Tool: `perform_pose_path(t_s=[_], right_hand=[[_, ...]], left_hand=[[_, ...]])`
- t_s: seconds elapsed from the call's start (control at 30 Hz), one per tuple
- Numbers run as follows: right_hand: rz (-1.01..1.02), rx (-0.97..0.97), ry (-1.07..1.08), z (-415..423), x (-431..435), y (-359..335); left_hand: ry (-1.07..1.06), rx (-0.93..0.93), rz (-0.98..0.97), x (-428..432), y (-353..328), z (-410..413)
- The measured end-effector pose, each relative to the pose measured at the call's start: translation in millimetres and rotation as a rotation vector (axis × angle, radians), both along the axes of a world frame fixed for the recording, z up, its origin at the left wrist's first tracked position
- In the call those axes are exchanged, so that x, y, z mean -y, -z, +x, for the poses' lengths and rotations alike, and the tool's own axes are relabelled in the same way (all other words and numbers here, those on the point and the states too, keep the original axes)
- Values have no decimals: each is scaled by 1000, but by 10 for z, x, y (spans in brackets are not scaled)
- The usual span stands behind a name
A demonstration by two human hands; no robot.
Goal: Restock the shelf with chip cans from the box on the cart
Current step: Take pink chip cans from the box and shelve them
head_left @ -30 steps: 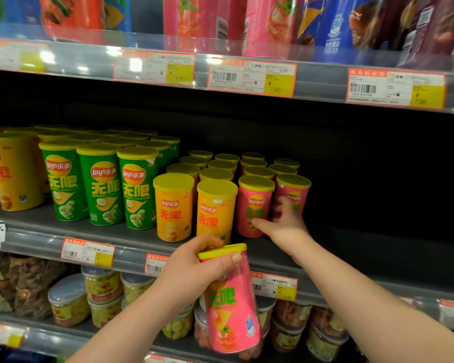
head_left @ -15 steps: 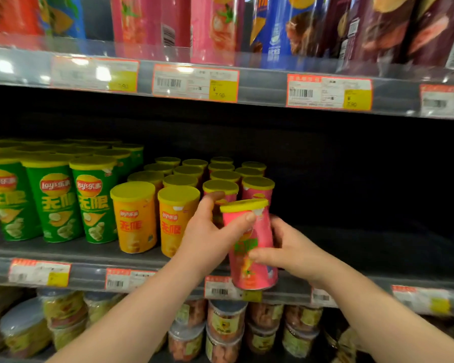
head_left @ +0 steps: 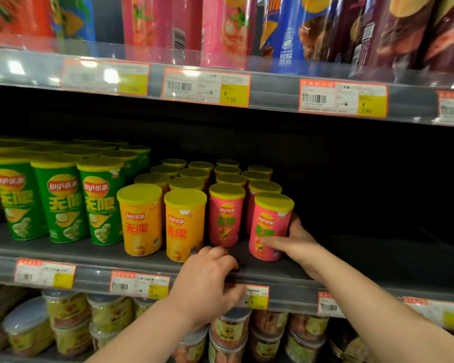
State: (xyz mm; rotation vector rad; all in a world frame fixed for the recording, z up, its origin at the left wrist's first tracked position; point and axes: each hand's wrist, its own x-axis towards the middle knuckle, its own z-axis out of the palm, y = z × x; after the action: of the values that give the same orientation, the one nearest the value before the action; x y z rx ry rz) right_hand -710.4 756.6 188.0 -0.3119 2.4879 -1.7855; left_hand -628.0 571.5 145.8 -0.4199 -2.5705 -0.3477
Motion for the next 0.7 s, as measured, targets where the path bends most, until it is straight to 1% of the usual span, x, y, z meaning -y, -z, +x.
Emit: perform_pose_path(t_s=[0.1, 0.33, 0.5, 0.7], right_hand=[[39, 4, 16, -59, 33, 32], [46, -11, -8, -122, 113, 23], [4, -10, -13, -195, 135, 20], [-16, -6, -43, -284, 148, -5]], left_hand=[[1, -4, -13, 3, 10, 11], [-19, 46, -32, -9, -5, 22], [-16, 21, -43, -7, 12, 4], [-29, 84, -74, -10, -10, 21]])
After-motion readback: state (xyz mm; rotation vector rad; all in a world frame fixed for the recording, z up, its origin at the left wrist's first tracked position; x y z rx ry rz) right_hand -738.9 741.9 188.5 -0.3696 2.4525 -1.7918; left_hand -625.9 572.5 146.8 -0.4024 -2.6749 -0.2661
